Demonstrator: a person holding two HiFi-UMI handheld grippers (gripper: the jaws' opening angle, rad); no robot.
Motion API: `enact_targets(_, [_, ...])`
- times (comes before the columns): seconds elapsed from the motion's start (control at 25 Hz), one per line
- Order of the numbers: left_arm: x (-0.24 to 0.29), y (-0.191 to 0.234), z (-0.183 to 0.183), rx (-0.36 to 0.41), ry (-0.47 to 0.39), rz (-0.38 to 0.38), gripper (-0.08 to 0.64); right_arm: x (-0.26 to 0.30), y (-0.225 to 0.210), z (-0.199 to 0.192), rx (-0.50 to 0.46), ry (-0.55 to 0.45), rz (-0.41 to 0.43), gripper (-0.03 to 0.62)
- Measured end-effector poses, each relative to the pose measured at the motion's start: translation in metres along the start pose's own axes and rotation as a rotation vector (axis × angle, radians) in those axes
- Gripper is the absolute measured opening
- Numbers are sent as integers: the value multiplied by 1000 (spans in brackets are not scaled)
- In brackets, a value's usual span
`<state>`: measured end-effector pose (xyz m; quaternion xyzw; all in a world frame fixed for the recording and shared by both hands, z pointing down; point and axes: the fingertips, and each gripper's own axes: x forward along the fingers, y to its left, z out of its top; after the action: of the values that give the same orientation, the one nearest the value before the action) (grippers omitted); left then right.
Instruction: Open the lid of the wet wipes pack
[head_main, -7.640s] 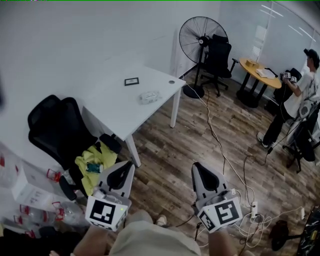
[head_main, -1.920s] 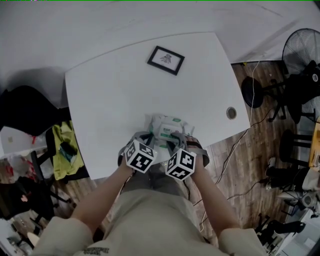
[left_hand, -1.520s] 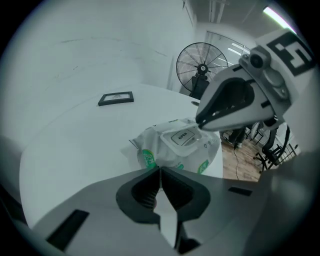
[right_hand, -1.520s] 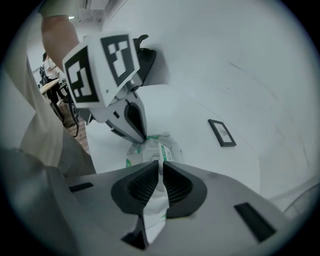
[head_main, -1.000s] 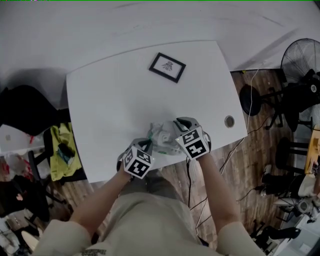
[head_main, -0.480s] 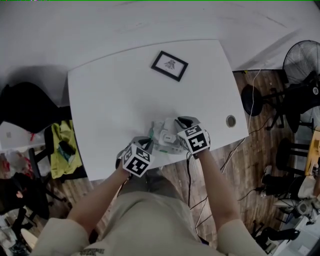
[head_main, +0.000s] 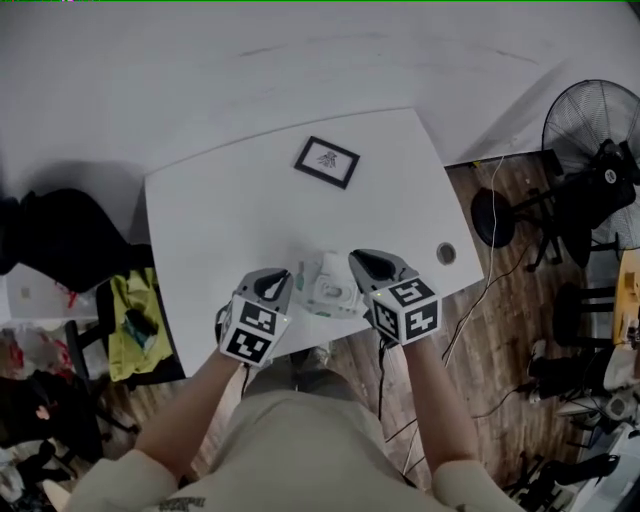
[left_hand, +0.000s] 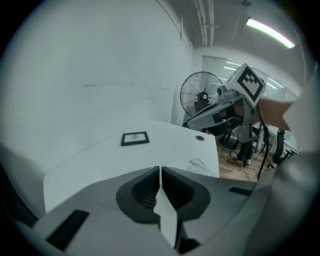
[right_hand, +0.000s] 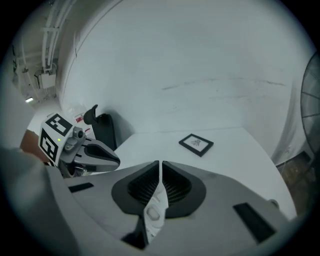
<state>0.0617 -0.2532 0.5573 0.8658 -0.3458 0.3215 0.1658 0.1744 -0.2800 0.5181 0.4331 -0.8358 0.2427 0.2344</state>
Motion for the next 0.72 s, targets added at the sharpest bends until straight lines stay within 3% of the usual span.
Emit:
enact_targets(0.24, [-52,9,63,79,-152,62,31,-65,30,62,-54,-173,-25,40])
enact_targets(0.36, [-83,2,93,46,-250,34,32,-98,46,87,-64,-268,-28,38])
enact_targets(0.56, [-133,-14,133,68,-380,25,32,-152,77,118,-62,-409,0,35])
enact_targets(0.72, [-156,-22,147,109,-428,32,32,-184,91,124,-140,-452,-68,35])
